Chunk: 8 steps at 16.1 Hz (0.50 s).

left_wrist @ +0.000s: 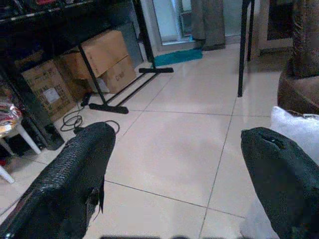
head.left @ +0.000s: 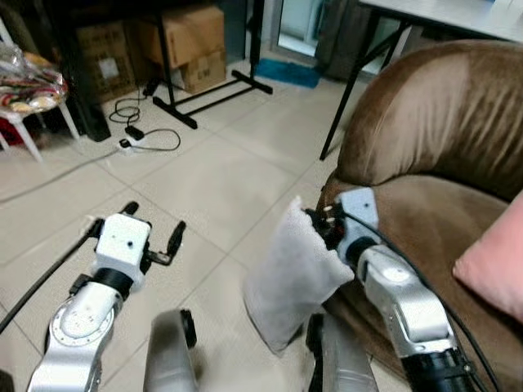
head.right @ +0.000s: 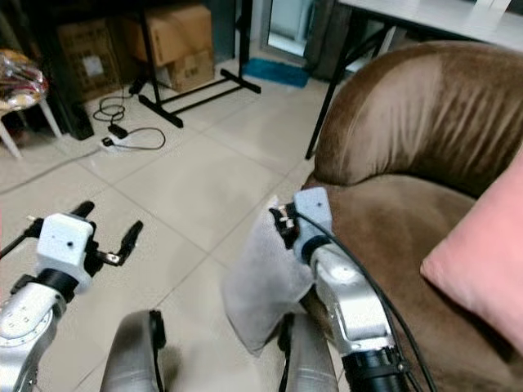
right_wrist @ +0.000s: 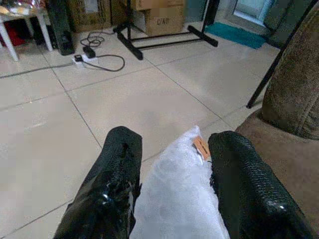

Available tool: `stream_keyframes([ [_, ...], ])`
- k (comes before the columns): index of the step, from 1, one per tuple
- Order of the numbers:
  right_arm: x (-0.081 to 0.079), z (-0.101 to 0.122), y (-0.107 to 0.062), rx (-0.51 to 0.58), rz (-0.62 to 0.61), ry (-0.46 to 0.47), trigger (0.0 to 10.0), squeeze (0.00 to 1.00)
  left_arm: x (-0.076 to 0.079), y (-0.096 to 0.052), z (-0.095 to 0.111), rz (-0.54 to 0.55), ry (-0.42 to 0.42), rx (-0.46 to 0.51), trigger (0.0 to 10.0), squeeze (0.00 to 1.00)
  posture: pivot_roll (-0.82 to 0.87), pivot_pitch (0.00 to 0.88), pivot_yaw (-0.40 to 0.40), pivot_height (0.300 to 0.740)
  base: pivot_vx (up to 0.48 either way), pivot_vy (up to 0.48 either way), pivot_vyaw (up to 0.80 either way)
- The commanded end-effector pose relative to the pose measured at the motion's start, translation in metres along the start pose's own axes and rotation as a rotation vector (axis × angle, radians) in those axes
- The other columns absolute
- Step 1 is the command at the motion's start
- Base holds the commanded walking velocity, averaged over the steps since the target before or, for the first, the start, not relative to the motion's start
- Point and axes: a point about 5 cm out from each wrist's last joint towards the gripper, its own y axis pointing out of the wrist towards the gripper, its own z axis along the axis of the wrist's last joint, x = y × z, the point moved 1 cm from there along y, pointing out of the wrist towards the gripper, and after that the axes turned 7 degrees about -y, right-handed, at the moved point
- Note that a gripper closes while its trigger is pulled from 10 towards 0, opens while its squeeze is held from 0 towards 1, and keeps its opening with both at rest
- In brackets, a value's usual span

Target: Move the pillow to the sofa from floor

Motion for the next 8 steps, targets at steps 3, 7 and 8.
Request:
stream_keyframes([
  [3, 0.008, 0.008, 0.002, 0.034, -0.016, 0.018, 10.0, 0.00, 0.002, 0.002, -0.002, -0.005, 0.009, -0.010, 10.0, 0.00, -0.08, 0.000, -0.075, 0.485, 0.000, 0.000, 0.00],
  [7, 0.018, 0.014, 0.011, 0.038, -0.014, 0.027, 10.0, 0.00, 0.003, 0.003, -0.004, -0.056, 0.019, -0.027, 10.0, 0.00, -0.10, 0.000, -0.062, 0.440, 0.000, 0.000, 0.00],
  [8, 0.019, 0.014, 0.012, 0.037, -0.016, 0.027, 10.0, 0.00, 0.003, 0.003, -0.004, -0.062, 0.021, -0.028, 10.0, 0.00, -0.10, 0.000, -0.064, 0.435, 0.000, 0.000, 0.00],
])
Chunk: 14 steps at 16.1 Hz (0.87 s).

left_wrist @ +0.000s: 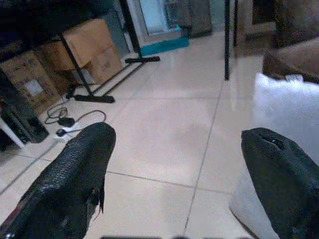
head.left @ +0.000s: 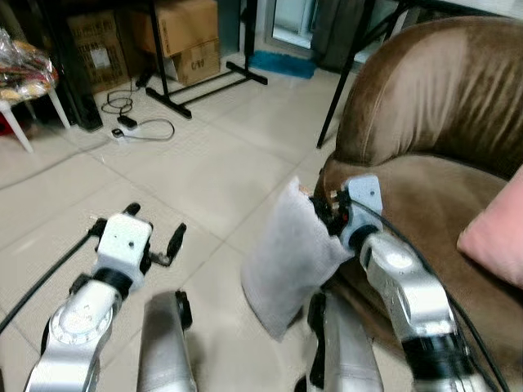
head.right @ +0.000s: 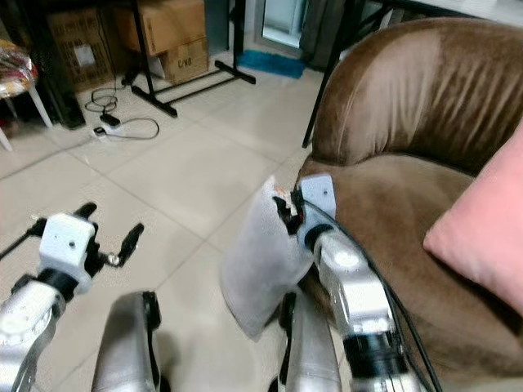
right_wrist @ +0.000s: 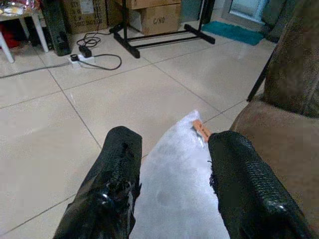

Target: Move the pillow to the sofa from floor

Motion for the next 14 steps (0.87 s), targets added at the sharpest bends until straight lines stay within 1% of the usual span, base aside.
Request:
stream_keyframes([
  [1, 0.007, 0.000, 0.002, 0.001, -0.015, 0.001, 10.0, 0.00, 0.003, 0.002, 0.000, -0.033, 0.014, -0.004, 10.0, 0.00, -0.09, 0.000, -0.070, 0.425, 0.000, 0.000, 0.00],
  [2, 0.007, -0.005, 0.008, -0.037, -0.024, -0.044, 10.0, 0.00, 0.004, 0.002, 0.001, -0.061, 0.023, -0.007, 10.0, 0.00, -0.08, 0.000, -0.082, 0.420, 0.000, 0.000, 0.00],
  [3, 0.006, -0.009, 0.010, -0.058, -0.029, -0.060, 10.0, 0.00, 0.005, 0.001, 0.001, -0.075, 0.027, -0.007, 10.0, 0.00, -0.07, 0.000, -0.090, 0.420, 0.000, 0.000, 0.00],
  [4, 0.006, -0.011, 0.013, -0.065, -0.034, -0.033, 10.0, 0.00, 0.005, 0.001, 0.002, -0.086, 0.030, -0.008, 10.0, 0.00, -0.06, 0.000, -0.092, 0.420, 0.000, 0.000, 0.00],
  [5, 0.005, -0.017, 0.020, -0.079, -0.040, 0.021, 10.0, 1.00, 0.006, 0.000, 0.001, -0.118, 0.033, -0.017, 10.0, 0.00, -0.06, 0.000, -0.086, 0.420, 0.000, 0.000, 0.00],
  [6, 0.006, -0.020, 0.030, -0.087, -0.054, 0.039, 10.0, 1.00, 0.010, -0.004, 0.001, -0.175, 0.033, -0.036, 10.0, 0.00, -0.06, 0.000, -0.073, 0.420, 0.000, 0.000, 0.00],
  [7, 0.008, -0.022, 0.034, -0.097, -0.069, 0.033, 10.0, 1.00, 0.012, -0.008, 0.004, -0.214, 0.027, -0.039, 10.0, 0.00, -0.05, 0.000, -0.081, 0.420, 0.000, 0.000, 0.00],
  [8, 0.009, -0.022, 0.039, -0.108, -0.084, 0.025, 10.0, 1.00, 0.015, -0.008, 0.007, -0.254, 0.023, -0.033, 10.0, 0.00, -0.06, 0.000, -0.077, 0.420, 0.000, 0.000, 0.00],
  [9, 0.009, -0.022, 0.040, -0.111, -0.089, 0.021, 10.0, 1.00, 0.015, -0.007, 0.008, -0.265, 0.021, -0.031, 10.0, 0.00, -0.06, 0.000, -0.077, 0.420, 0.000, 0.000, 0.00],
  [11, 0.009, -0.021, 0.050, -0.120, -0.146, -0.046, 10.0, 1.00, 0.025, -0.011, 0.012, -0.389, -0.010, -0.040, 10.0, 0.00, -0.08, 0.030, -0.058, 0.420, 0.000, 0.000, 0.00],
  [12, 0.008, -0.023, 0.052, -0.129, -0.149, -0.062, 10.0, 1.00, 0.027, -0.013, 0.013, -0.412, -0.016, -0.042, 10.0, 0.00, -0.08, 0.035, -0.057, 0.420, 0.000, 0.000, 0.00],
  [13, 0.006, -0.029, 0.054, -0.161, -0.166, -0.092, 10.0, 0.80, 0.033, -0.017, 0.014, -0.469, -0.025, -0.056, 10.0, 0.00, -0.08, 0.061, -0.061, 0.420, 0.000, 0.000, 0.00],
  [14, 0.005, -0.031, 0.054, -0.170, -0.172, -0.099, 10.0, 0.80, 0.035, -0.019, 0.014, -0.484, -0.026, -0.062, 10.0, 0.00, -0.08, 0.065, -0.062, 0.420, 0.000, 0.000, 0.00],
])
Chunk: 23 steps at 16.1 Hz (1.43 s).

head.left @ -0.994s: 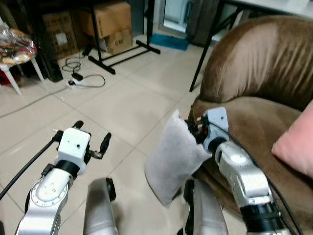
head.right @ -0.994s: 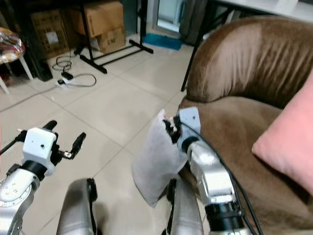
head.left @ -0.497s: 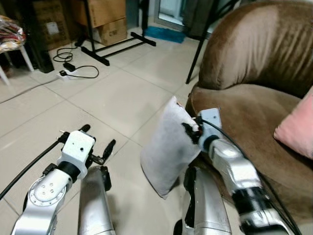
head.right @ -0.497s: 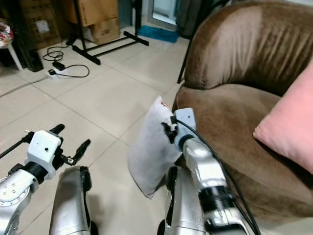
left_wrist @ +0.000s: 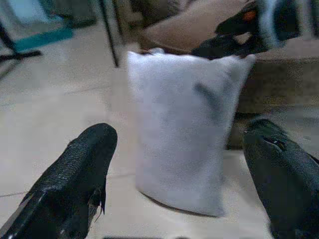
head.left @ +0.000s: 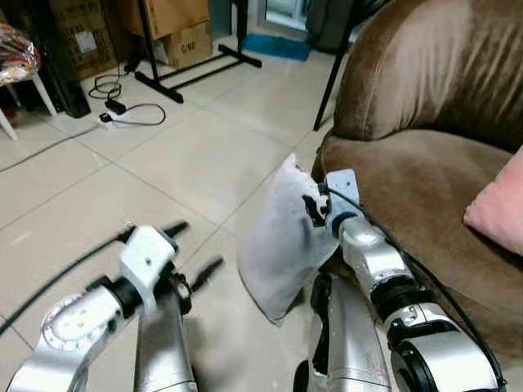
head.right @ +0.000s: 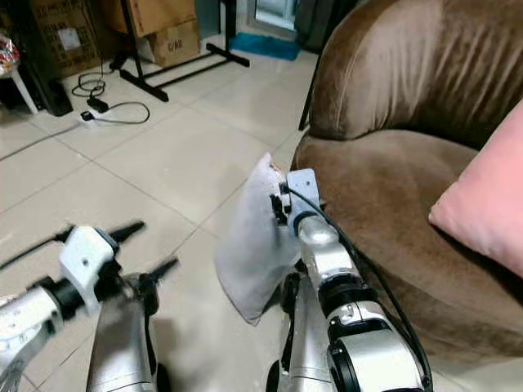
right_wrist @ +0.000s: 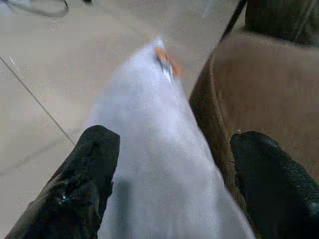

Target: Move the pillow to the sofa from floor

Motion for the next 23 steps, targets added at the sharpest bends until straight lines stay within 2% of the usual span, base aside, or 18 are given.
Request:
stream_keyframes([
  [1, -0.005, -0.012, 0.001, -0.057, -0.011, -0.049, 10.0, 0.00, 0.006, -0.001, -0.001, -0.051, -0.006, -0.017, 10.0, 0.00, -0.08, 0.083, -0.060, 0.420, 0.000, 0.000, 0.00],
  [3, -0.011, -0.025, 0.001, -0.108, -0.004, -0.057, 10.0, 0.00, 0.013, -0.002, -0.004, -0.094, 0.006, -0.049, 10.0, 0.00, -0.07, 0.094, -0.065, 0.420, 0.000, 0.000, 0.00],
  [5, -0.010, -0.034, 0.000, -0.141, -0.040, -0.079, 10.0, 0.00, 0.017, -0.004, -0.005, -0.110, 0.008, -0.061, 10.0, 0.00, -0.07, 0.104, -0.065, 0.420, 0.000, 0.000, 0.00],
  [6, -0.007, -0.037, -0.001, -0.152, -0.072, -0.098, 4.8, 0.00, 0.018, -0.005, -0.005, -0.115, 0.009, -0.070, 10.0, 0.00, -0.07, 0.108, -0.064, 0.420, 0.000, 0.000, 0.00],
  [7, -0.004, -0.037, 0.000, -0.151, -0.096, -0.096, 1.5, 0.00, 0.019, -0.006, -0.005, -0.120, 0.009, -0.075, 10.0, 0.00, -0.06, 0.113, -0.063, 0.420, 0.000, 0.000, 0.00],
  [8, -0.003, -0.035, 0.001, -0.140, -0.111, -0.091, 0.0, 0.00, 0.019, -0.007, -0.004, -0.122, 0.009, -0.076, 10.0, 0.00, -0.06, 0.118, -0.062, 0.420, 0.000, 0.000, 0.00],
  [11, -0.002, -0.029, 0.002, -0.118, -0.127, -0.102, 0.0, 0.00, 0.018, -0.010, -0.003, -0.124, 0.014, -0.086, 10.0, 0.00, -0.04, 0.117, -0.060, 0.420, 0.000, 0.000, 0.00],
  [15, -0.012, -0.021, 0.005, -0.096, -0.094, -0.106, 0.0, 0.00, 0.018, -0.011, -0.002, -0.123, 0.015, -0.092, 10.0, 0.00, -0.04, 0.101, -0.062, 0.420, 0.000, 0.000, 0.00],
  [23, -0.020, -0.021, 0.005, -0.103, -0.056, -0.131, 0.0, 0.00, 0.017, -0.011, -0.004, -0.138, 0.018, -0.108, 10.0, 0.00, -0.03, 0.077, -0.063, 0.420, 0.000, 0.000, 0.00],
])
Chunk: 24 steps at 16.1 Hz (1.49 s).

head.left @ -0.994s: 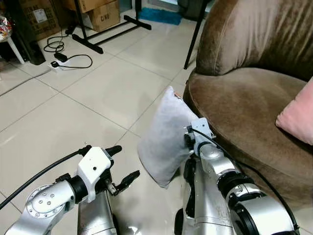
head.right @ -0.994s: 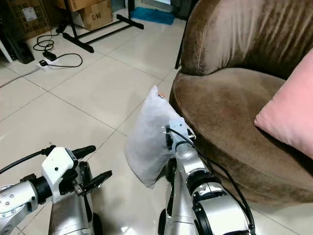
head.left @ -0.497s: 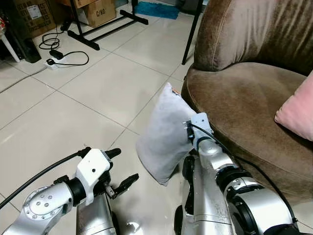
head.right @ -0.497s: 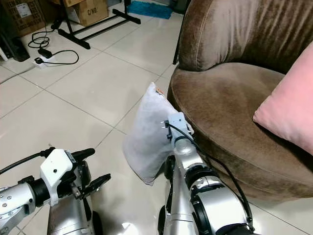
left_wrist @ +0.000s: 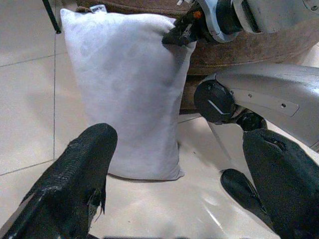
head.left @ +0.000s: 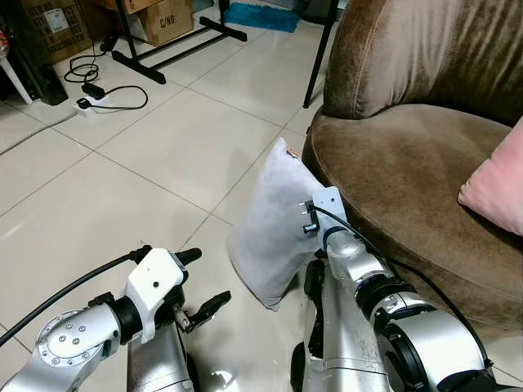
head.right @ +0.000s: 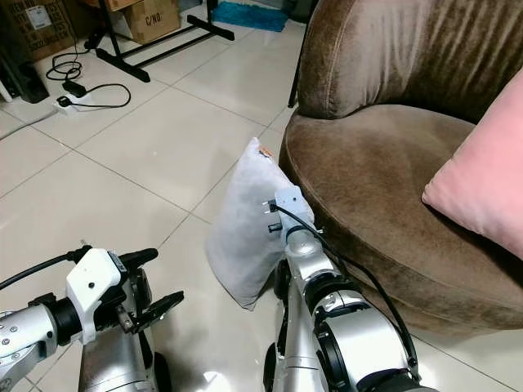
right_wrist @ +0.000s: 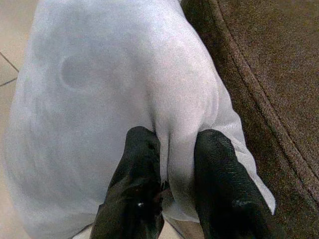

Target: Move the pillow to the sofa from floor

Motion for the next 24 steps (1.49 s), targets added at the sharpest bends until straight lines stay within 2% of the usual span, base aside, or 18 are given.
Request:
stream_keyframes([
  [1, -0.003, 0.000, 0.000, -0.003, 0.018, -0.018, 0.0, 0.00, 0.000, 0.000, 0.003, -0.011, 0.019, 0.001, 10.0, 0.00, -0.02, 0.069, -0.062, 0.420, 0.000, 0.000, 0.00],
  [4, -0.009, 0.000, -0.001, 0.001, 0.047, -0.016, 0.0, 0.00, -0.001, -0.002, 0.001, 0.026, 0.015, 0.004, 10.0, 0.00, -0.01, 0.042, -0.072, 0.420, 0.000, 0.000, 0.00],
  [5, -0.014, 0.002, -0.001, 0.015, 0.082, 0.006, 0.0, 0.00, -0.001, -0.003, -0.001, 0.055, 0.007, 0.004, 10.0, 0.00, 0.01, 0.000, -0.087, 0.420, 0.000, 0.000, 0.00],
  [8, -0.036, 0.004, -0.006, 0.052, 0.209, 0.046, 0.0, 0.00, -0.002, -0.012, -0.006, 0.150, -0.013, 0.009, 10.0, 0.00, 0.03, 0.000, -0.101, 0.420, 0.000, 0.000, 0.00],
  [11, -0.052, 0.009, -0.011, 0.103, 0.304, 0.078, 0.0, 0.00, -0.011, -0.016, -0.008, 0.233, -0.020, 0.027, 10.0, 0.00, 0.04, 0.000, -0.105, 0.420, 0.000, 0.000, 0.00],
  [14, -0.053, 0.026, -0.012, 0.192, 0.337, 0.175, 0.0, 0.00, -0.025, -0.012, -0.006, 0.296, -0.003, 0.051, 10.0, 0.00, 0.03, 0.000, -0.101, 0.420, 0.000, 0.000, 0.00],
  [15, -0.047, 0.040, -0.014, 0.273, 0.334, 0.233, 10.0, 0.00, -0.031, -0.010, -0.002, 0.329, 0.006, 0.067, 10.0, 0.00, 0.01, 0.000, -0.090, 0.420, 0.000, 0.000, 0.00],
  [16, -0.023, 0.067, -0.027, 0.444, 0.310, 0.360, 10.0, 0.00, -0.044, -0.007, 0.010, 0.410, 0.043, 0.099, 10.0, 0.00, -0.03, 0.000, -0.067, 0.420, 0.000, 0.000, 0.00],
  [17, -0.014, 0.074, -0.035, 0.503, 0.302, 0.391, 10.0, 0.00, -0.049, -0.006, 0.015, 0.435, 0.057, 0.112, 10.0, 0.00, -0.03, 0.000, -0.065, 0.420, 0.000, 0.000, 0.00],
  [18, 0.006, 0.072, -0.053, 0.540, 0.243, 0.451, 10.0, 0.00, -0.050, -0.002, 0.022, 0.456, 0.071, 0.134, 10.0, 0.00, -0.05, 0.000, -0.049, 0.425, 0.000, 0.000, 0.00],
  [22, 0.035, 0.059, -0.087, 0.540, 0.102, 0.560, 10.0, 0.00, -0.045, 0.006, 0.028, 0.479, 0.093, 0.160, 10.0, 0.00, -0.07, 0.000, -0.049, 0.460, 0.000, 0.000, 0.00],
  [24, 0.041, 0.062, -0.098, 0.535, 0.101, 0.572, 10.0, 0.00, -0.048, 0.007, 0.032, 0.522, 0.079, 0.195, 10.0, 0.00, -0.07, 0.000, -0.047, 0.475, 0.000, 0.000, 0.00],
])
